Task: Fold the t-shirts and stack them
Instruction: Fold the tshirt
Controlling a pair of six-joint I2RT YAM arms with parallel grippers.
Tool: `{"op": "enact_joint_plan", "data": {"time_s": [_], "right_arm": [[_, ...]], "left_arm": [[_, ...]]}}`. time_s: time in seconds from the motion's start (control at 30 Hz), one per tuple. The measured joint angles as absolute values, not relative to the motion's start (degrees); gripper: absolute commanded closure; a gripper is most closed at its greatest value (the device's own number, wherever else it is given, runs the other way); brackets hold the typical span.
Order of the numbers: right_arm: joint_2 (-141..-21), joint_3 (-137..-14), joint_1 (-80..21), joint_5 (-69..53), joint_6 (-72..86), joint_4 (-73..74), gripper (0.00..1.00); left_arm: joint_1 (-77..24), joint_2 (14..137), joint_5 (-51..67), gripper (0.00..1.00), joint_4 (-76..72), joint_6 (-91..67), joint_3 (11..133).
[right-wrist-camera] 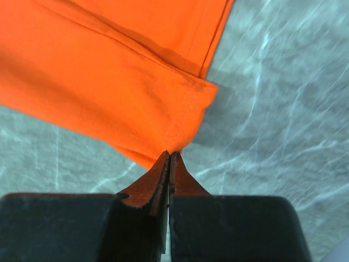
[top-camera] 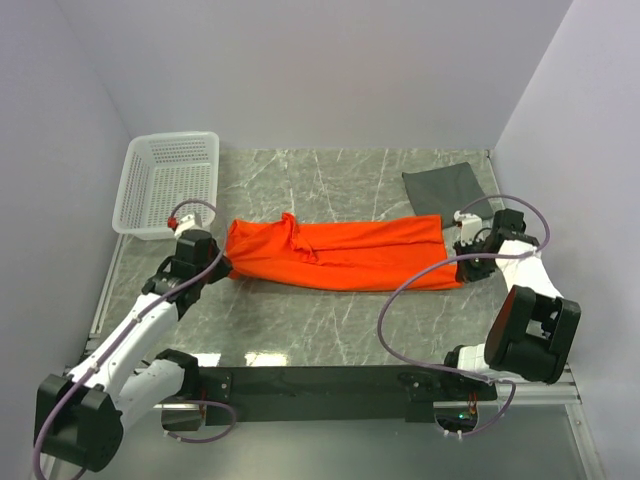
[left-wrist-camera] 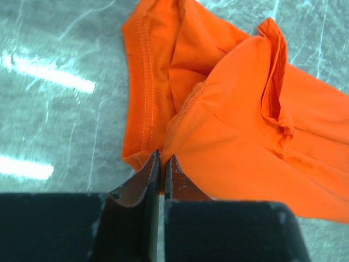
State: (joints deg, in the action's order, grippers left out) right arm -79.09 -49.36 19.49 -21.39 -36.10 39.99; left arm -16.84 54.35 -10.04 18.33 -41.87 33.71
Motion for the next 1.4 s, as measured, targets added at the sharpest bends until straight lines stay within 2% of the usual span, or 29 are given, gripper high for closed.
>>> {"op": "enact_joint_plan", "data": {"time_s": [0.33, 0.37, 0.4, 0.43, 0.47, 0.5, 0.53, 0.57, 0.63, 0.77, 0.87, 0.97, 1.1, 1.23, 1.4], "right_arm": [[-76.9, -42.6, 23.1, -20.0, -44.7, 40.6, 1.00], [-76.9, -41.8, 23.3, -19.7, -45.5, 40.4, 0.95], [-77.0, -41.0, 23.5, -19.3, -46.2, 40.2, 0.92], [-77.1, -40.3, 23.6, -19.0, -46.9, 40.1, 0.89], [-77.4, -39.8, 23.8, -18.8, -47.6, 40.2, 0.77], [-77.8, -39.7, 23.9, -18.7, -47.9, 40.3, 0.73], [-78.2, -39.7, 24.1, -18.6, -48.5, 40.2, 0.71], [-78.5, -39.7, 24.3, -18.7, -48.9, 40.1, 0.66], [-78.7, -39.8, 25.1, -19.4, -49.3, 40.3, 0.63], [-79.5, -42.2, 26.5, -21.6, -49.1, 42.0, 0.61], [-81.0, -45.2, 26.7, -23.6, -48.4, 42.3, 0.61], [-83.7, -48.7, 26.7, -26.0, -47.3, 43.0, 0.61], [-87.6, -51.4, 26.7, -28.6, -45.8, 43.3, 0.61], [-90.3, -51.8, 26.7, -29.7, -44.7, 43.4, 0.61], [-92.8, -51.8, 26.7, -29.7, -43.3, 43.1, 0.61]], "left_arm": [[-16.8, 48.6, -8.8, 0.98, 22.9, -52.2, 26.7], [-16.8, 48.0, -8.1, 0.92, 23.4, -53.3, 25.9], [-16.8, 47.3, -7.1, 0.71, 23.6, -54.3, 25.0], [-16.8, 46.5, -6.5, 0.61, 23.8, -54.9, 24.2], [-16.8, 45.7, -5.5, 0.51, 24.1, -55.7, 23.4], [-16.8, 44.5, -4.5, 0.33, 24.3, -57.0, 22.5], [-16.8, 43.8, -3.9, 0.27, 24.7, -57.5, 22.0], [-16.8, 42.7, -3.2, 0.24, 25.1, -58.5, 21.6], [-16.8, 41.2, -2.5, 0.21, 25.4, -59.5, 21.5], [-16.8, 38.5, -2.5, 0.19, 25.4, -59.2, 21.7], [-16.8, 40.7, -2.9, 0.22, 24.6, -56.9, 22.9], [-16.8, 47.1, -2.9, 0.30, 22.3, -54.1, 25.0], [-16.8, 57.9, -2.9, 0.49, 19.5, -50.3, 27.5], [-16.8, 62.2, -2.9, 0.56, 18.8, -47.8, 28.0], [-16.8, 61.4, -3.3, 0.58, 18.7, -46.1, 28.0]]}}
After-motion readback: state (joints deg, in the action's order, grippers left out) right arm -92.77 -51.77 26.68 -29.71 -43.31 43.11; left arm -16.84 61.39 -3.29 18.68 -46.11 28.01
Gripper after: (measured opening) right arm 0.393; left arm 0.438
